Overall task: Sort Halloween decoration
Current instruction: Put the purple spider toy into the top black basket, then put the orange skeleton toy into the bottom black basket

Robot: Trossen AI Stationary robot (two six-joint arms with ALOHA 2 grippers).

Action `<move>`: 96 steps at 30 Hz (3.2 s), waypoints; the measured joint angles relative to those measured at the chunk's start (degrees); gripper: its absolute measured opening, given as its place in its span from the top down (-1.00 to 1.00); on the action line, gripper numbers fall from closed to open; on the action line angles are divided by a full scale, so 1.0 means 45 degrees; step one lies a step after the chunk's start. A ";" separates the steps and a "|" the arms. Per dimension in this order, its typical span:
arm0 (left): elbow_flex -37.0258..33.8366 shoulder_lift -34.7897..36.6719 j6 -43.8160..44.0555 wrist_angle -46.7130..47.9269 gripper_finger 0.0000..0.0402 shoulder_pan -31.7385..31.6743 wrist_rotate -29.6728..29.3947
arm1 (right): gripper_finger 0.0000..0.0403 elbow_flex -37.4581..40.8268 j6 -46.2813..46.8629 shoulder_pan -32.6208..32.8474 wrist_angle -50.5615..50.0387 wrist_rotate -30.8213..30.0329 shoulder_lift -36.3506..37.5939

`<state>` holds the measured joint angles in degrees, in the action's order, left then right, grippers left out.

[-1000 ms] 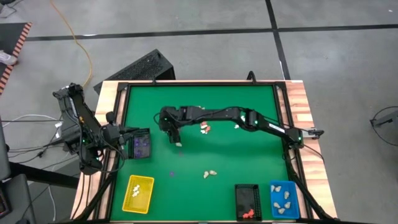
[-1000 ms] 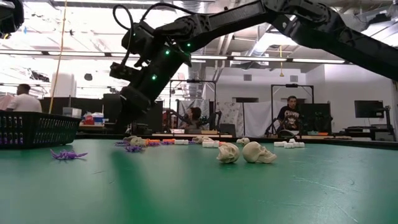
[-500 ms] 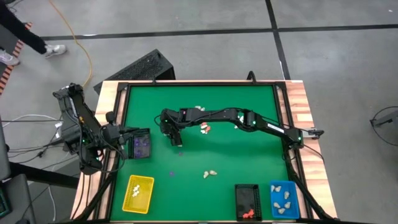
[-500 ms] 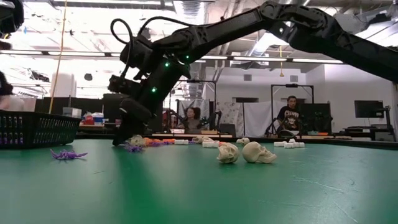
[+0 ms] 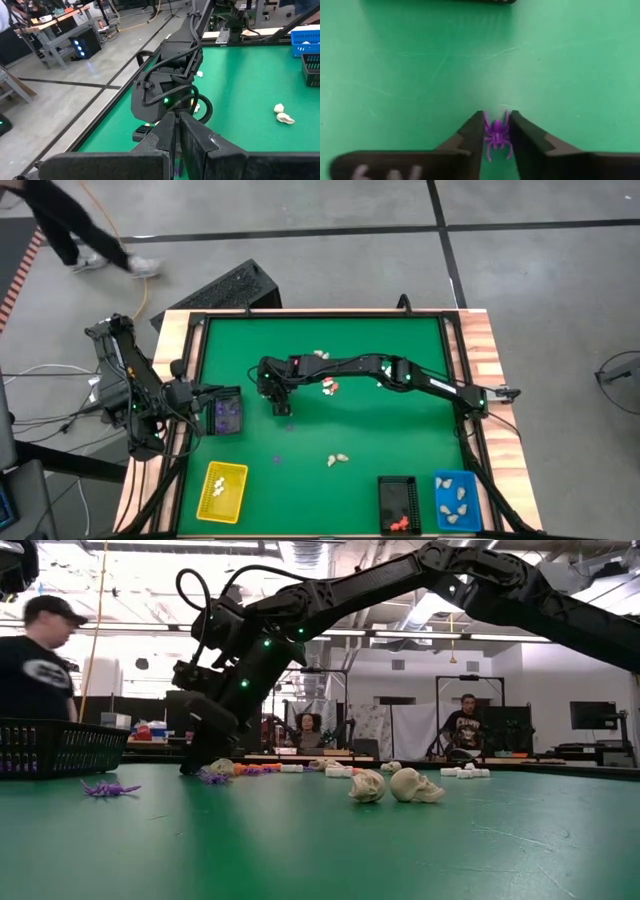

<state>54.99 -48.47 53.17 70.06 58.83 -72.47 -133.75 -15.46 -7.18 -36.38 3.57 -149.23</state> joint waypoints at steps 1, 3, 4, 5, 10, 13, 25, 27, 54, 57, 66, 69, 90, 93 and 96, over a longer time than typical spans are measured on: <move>-0.0001 0.0000 0.0000 0.0000 0.93 0.0004 -0.0003 | 0.57 0.0000 0.0083 -0.0006 0.0006 -0.0001 -0.0005; 0.0001 0.0000 0.0000 -0.0001 0.93 -0.0001 -0.0004 | 0.73 0.0000 0.0096 -0.0014 0.0037 -0.0047 -0.0005; -0.0001 0.0000 0.0000 -0.0005 0.93 0.0004 -0.0002 | 0.80 0.0000 0.0101 -0.0010 0.0058 -0.0110 -0.0014; 0.0003 0.0000 0.0000 -0.0005 0.93 -0.0001 0.0002 | 0.87 0.0000 0.0100 0.0003 0.0066 -0.0176 -0.0015; 0.0000 0.0000 0.0010 -0.0007 0.93 0.0004 0.0011 | 0.96 0.0000 0.0189 -0.0015 0.0122 -0.0343 -0.0023; 0.0004 0.0000 0.0015 -0.0010 0.93 -0.0001 0.0015 | 0.97 0.0010 0.0175 0.0000 0.0164 -0.0528 0.0005; 0.0004 0.0000 0.0026 -0.0019 0.93 0.0004 0.0046 | 0.98 -0.0253 0.0130 0.0052 0.0766 -0.0970 0.0667; 0.0000 -0.0005 0.0015 -0.0019 0.93 0.0002 0.0017 | 0.98 -0.0267 0.0130 0.0126 0.1201 -0.0925 0.0680; 0.0000 -0.0005 0.0000 -0.0024 0.93 0.0004 -0.0058 | 0.93 -0.0131 -0.0290 0.1778 0.8468 0.1882 0.0473; 0.0001 -0.0002 -0.0045 -0.0021 0.94 0.0002 -0.0384 | 0.82 -0.0140 -0.0088 0.1778 0.8962 0.2320 0.0186; 0.0000 0.1413 -0.0122 0.0035 1.00 0.0550 -0.0189 | 0.46 -0.0121 0.0125 0.1549 0.9207 0.2220 -0.0253; -0.0001 0.2273 -0.0156 0.0289 1.00 0.0968 -0.0188 | 0.40 -0.0121 0.0106 0.1301 0.8468 0.2196 -0.0115; -0.2060 0.3924 0.0973 0.1354 1.00 0.3090 -0.0296 | 0.40 -0.0221 -0.1109 -0.2925 -0.5901 0.2476 0.4200; -0.2476 0.4338 0.1435 0.1126 1.00 0.4068 -0.0322 | 0.40 -0.0199 -0.1280 -0.3052 -0.7328 0.2581 0.4507; -0.2604 0.4988 0.1329 0.1103 1.00 0.5408 -0.0429 | 0.40 -0.0214 -0.1439 -0.3123 -0.8958 0.2695 0.5149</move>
<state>43.27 -26.02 59.15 75.02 83.17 -74.40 -134.71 -21.93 -21.23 -76.69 15.70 -126.06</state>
